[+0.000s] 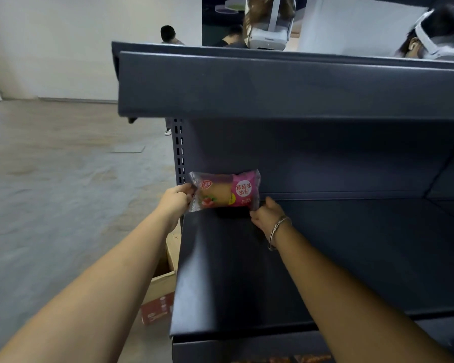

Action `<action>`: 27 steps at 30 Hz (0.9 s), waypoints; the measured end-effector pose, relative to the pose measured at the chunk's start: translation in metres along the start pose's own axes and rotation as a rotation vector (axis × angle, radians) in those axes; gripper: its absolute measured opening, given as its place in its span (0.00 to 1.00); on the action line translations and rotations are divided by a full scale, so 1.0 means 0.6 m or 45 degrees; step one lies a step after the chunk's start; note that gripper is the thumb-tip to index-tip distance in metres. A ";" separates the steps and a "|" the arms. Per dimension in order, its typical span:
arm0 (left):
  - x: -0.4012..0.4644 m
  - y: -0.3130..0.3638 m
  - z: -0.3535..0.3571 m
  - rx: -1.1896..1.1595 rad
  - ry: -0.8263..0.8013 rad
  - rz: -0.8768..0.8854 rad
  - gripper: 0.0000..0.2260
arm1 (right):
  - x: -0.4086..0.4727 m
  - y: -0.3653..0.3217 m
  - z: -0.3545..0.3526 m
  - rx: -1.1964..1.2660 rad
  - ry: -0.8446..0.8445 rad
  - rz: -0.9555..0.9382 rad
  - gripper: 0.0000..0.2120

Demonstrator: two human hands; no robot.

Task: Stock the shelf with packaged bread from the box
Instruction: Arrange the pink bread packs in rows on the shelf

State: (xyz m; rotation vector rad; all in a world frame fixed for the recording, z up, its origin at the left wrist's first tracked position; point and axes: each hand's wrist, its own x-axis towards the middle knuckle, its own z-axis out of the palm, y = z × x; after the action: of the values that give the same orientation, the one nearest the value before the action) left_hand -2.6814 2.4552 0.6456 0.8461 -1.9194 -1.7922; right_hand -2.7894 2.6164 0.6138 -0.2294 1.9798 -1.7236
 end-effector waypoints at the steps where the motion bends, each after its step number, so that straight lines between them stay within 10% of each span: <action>1: -0.005 0.000 0.003 -0.024 -0.011 0.011 0.23 | -0.009 -0.004 0.000 0.006 -0.029 -0.004 0.37; 20: -0.174 -0.046 0.007 0.040 0.072 -0.003 0.32 | -0.173 0.027 -0.059 -0.228 0.019 -0.018 0.39; 27: -0.306 -0.111 -0.004 0.117 0.305 -0.163 0.30 | -0.275 0.085 -0.131 -1.034 0.131 -0.155 0.39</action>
State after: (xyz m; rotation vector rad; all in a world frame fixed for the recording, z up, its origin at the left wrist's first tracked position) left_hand -2.5313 2.5731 0.6031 1.1823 -1.8394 -1.5977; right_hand -2.6745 2.7674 0.6130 -0.5470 2.6942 -0.9103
